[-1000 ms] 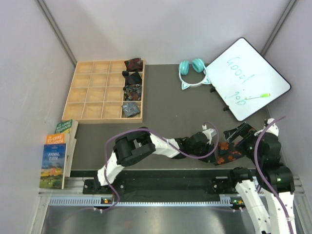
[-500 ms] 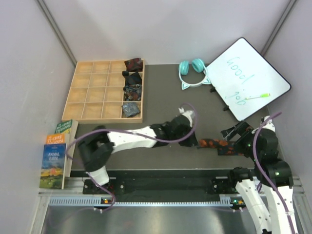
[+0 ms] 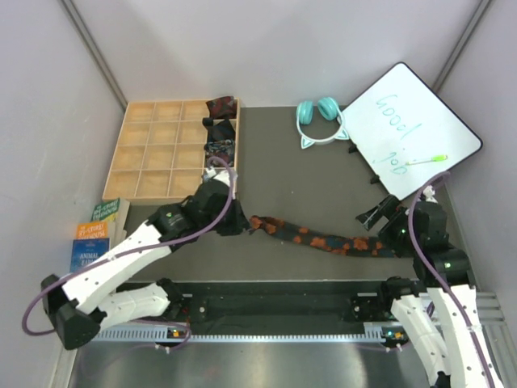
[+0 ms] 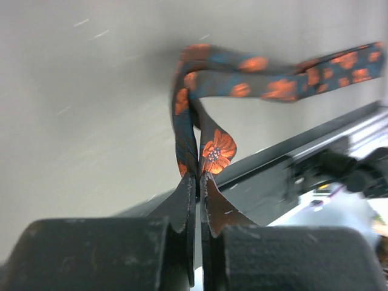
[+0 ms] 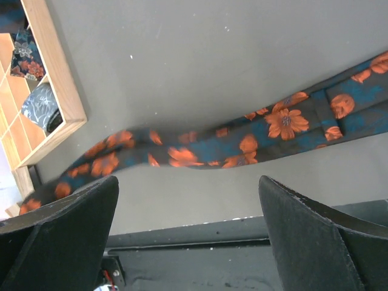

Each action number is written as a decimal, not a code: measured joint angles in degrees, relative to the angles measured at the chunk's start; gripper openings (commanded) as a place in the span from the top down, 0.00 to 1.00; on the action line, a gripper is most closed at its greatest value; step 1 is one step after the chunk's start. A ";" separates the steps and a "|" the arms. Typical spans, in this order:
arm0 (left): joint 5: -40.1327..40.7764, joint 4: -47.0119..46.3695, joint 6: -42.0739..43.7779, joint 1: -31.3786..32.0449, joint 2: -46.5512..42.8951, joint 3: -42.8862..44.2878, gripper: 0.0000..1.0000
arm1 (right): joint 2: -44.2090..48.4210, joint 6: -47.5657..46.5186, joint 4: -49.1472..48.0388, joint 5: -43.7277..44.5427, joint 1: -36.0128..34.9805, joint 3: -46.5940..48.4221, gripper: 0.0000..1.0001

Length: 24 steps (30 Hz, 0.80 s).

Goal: Roll the ties
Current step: Move the tie to the center of the board.

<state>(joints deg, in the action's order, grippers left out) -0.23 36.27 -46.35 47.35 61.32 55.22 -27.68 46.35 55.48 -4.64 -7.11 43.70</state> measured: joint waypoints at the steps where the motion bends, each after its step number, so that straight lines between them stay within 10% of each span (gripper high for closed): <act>1: 0.92 3.34 0.68 -0.44 -2.16 0.11 1.00 | -0.46 0.24 -0.46 -0.31 0.00 -0.26 0.01; 16: 8.15 25.62 4.37 -3.41 -10.47 0.92 0.98 | -4.11 4.11 -9.66 -6.91 -3.23 -6.32 0.11; 19: 9.29 25.81 5.35 -4.37 -7.23 0.46 0.99 | -7.06 4.74 -13.16 -6.84 -9.97 -6.75 0.26; 24: 10.29 25.90 8.24 -6.99 -2.45 0.22 0.96 | -18.53 6.03 -20.98 -3.80 -25.75 -6.34 0.93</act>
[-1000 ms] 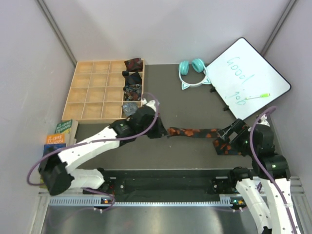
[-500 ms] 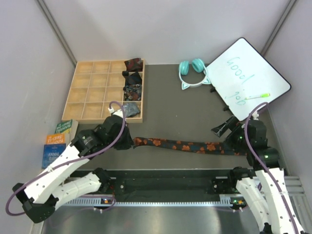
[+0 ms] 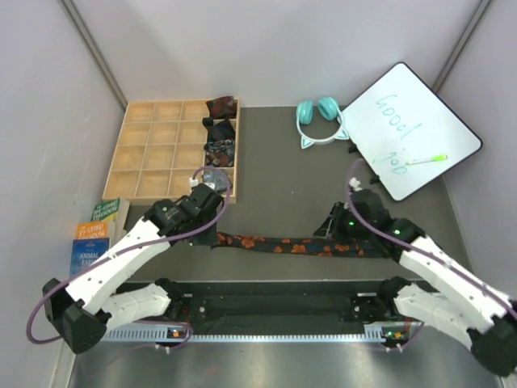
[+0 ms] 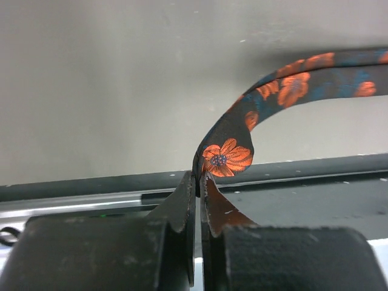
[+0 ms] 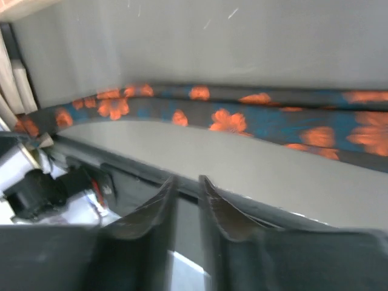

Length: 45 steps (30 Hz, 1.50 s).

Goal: Roll the ties
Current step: Move the tie to the center of the board, then roll the tie at the center of the board.

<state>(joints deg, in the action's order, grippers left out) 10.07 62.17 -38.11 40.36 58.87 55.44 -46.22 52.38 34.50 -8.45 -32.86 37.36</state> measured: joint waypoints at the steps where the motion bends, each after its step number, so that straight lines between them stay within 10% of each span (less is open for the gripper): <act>1: 0.11 0.15 0.66 -0.39 0.83 0.00 0.96 | -3.10 0.07 -2.05 0.04 -2.84 0.15 1.00; 12: 0.09 3.39 5.66 -1.27 8.92 4.37 1.00 | -31.34 3.26 -21.77 0.11 -21.62 10.95 1.00; 21: 1.38 5.38 7.56 -1.29 15.96 8.44 1.00 | -47.10 3.80 -32.30 -4.00 -22.97 20.35 1.00; 45: 0.11 5.20 6.88 -3.56 16.90 10.51 1.00 | -56.61 8.24 -45.66 -8.83 -22.97 20.98 1.00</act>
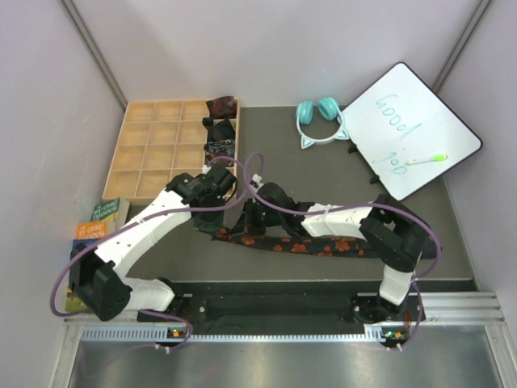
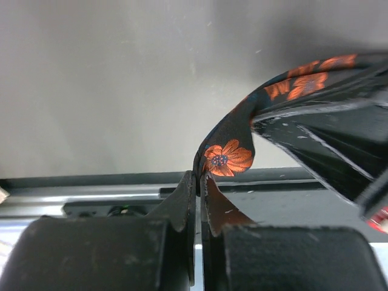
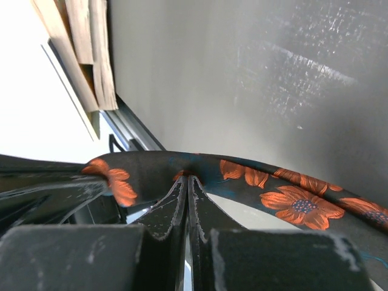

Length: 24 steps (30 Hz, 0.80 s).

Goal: Roll the ties
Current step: Roll the tie at the center of the board.

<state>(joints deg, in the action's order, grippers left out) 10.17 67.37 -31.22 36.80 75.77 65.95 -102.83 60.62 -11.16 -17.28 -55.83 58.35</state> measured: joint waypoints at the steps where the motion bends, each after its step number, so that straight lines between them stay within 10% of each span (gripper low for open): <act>1: -0.28 -0.50 -0.52 -0.13 -0.81 -0.09 1.00 | 0.00 0.39 -0.98 0.02 0.00 -0.42 1.00; 24: -3.54 -4.76 -1.14 -0.17 -2.08 -2.71 1.00 | -5.64 4.96 -5.95 0.26 0.00 -2.05 1.00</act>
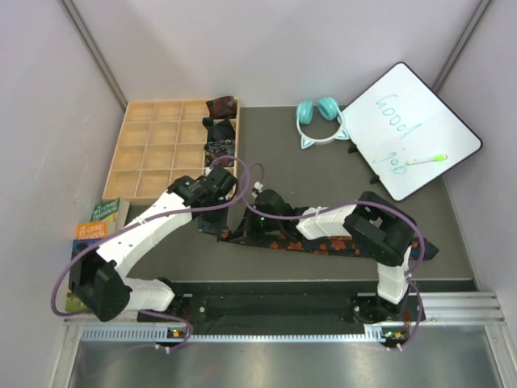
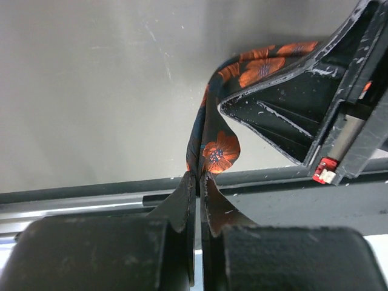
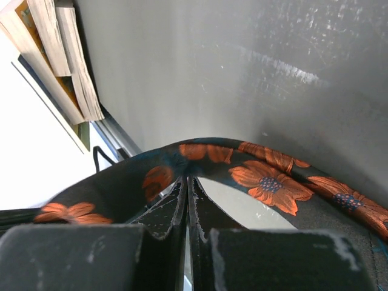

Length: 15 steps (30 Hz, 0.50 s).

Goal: Roll the ties
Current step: Roll the tie at the center of the board.

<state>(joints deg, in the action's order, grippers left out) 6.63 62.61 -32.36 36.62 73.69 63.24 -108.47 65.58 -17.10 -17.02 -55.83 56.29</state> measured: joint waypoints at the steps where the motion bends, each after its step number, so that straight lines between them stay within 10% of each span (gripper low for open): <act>1: -0.31 0.04 0.48 0.00 0.83 0.11 1.00 | 0.00 -0.04 -0.02 0.09 0.00 0.00 1.00; 15: -1.49 0.74 4.04 0.00 11.21 5.66 1.00 | -2.80 -0.50 0.42 -0.17 0.13 3.08 1.00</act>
<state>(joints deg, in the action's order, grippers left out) 5.15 63.35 -28.32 36.62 84.90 68.90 -111.26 65.08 -16.69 -17.19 -55.70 59.37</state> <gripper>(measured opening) 0.025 0.006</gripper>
